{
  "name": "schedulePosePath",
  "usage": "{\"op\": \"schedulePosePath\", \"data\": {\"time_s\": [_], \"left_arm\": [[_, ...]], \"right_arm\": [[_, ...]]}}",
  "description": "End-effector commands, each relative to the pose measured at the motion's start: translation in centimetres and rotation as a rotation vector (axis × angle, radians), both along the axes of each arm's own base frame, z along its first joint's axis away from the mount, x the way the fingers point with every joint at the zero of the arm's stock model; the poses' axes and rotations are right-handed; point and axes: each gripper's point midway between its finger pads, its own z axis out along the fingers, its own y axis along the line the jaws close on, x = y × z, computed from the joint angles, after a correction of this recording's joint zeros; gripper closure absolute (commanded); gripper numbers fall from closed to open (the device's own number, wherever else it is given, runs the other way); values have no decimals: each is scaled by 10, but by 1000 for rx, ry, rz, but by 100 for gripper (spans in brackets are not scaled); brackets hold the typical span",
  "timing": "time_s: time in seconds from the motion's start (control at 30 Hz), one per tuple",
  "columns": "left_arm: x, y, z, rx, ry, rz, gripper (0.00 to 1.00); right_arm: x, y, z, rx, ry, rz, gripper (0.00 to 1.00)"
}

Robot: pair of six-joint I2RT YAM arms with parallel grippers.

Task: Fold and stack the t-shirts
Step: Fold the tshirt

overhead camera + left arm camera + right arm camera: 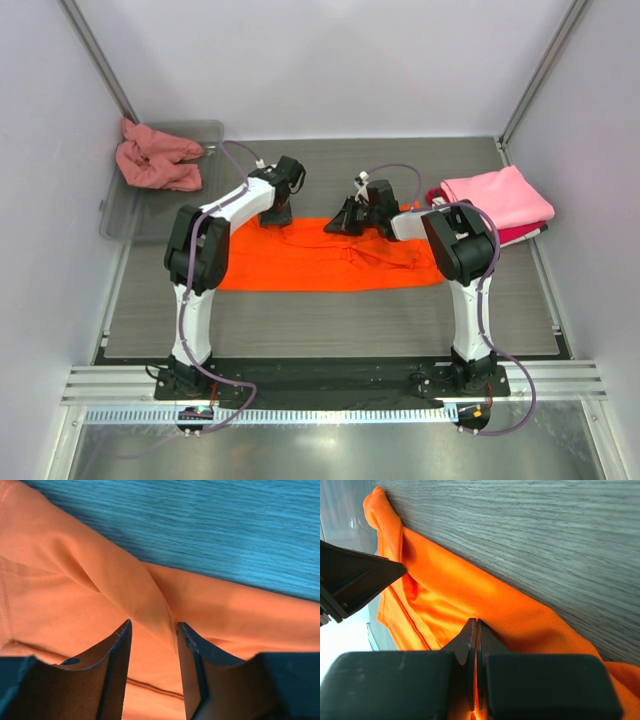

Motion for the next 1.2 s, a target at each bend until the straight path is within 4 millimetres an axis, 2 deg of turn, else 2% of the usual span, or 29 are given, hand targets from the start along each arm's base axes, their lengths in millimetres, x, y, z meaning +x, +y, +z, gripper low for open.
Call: {"op": "schedulePosePath", "data": {"time_s": [0.0, 0.33, 0.43, 0.47, 0.5, 0.8, 0.83, 0.87, 0.9, 0.97, 1.1, 1.17], "left_arm": [[5, 6, 4, 48, -1, -5, 58], [8, 15, -5, 115, 38, -1, 63], [8, 18, -5, 122, 40, 1, 84], [7, 19, -3, 127, 38, 1, 96], [7, 21, -1, 132, 33, 5, 100], [-21, 36, 8, 109, -15, 85, 100], [-22, 34, 5, 79, -38, 114, 100], [-33, 36, 3, 61, -39, 126, 100], [-32, 36, 0, 37, -71, 145, 100], [-43, 42, -5, 16, -106, 203, 94], [-37, 57, -1, 39, -154, 271, 88], [-32, 67, 3, 51, -170, 297, 80]], "right_arm": [[-5, -11, -10, -62, 14, -15, 99], [-5, -10, -8, -58, 8, -11, 99], [-5, -10, -7, -56, 9, -10, 99], [-5, -10, -7, -56, 8, -10, 99], [-5, -10, -7, -57, 8, -12, 99], [-5, -15, -19, -91, 44, -36, 99], [-4, -16, -18, -91, 43, -41, 99], [-4, -15, -19, -93, 48, -41, 99], [-4, -16, -20, -94, 48, -46, 99], [-5, -16, -20, -95, 51, -43, 99], [-6, -17, -19, -92, 51, -44, 99], [-6, -17, -19, -92, 51, -44, 99]]}}
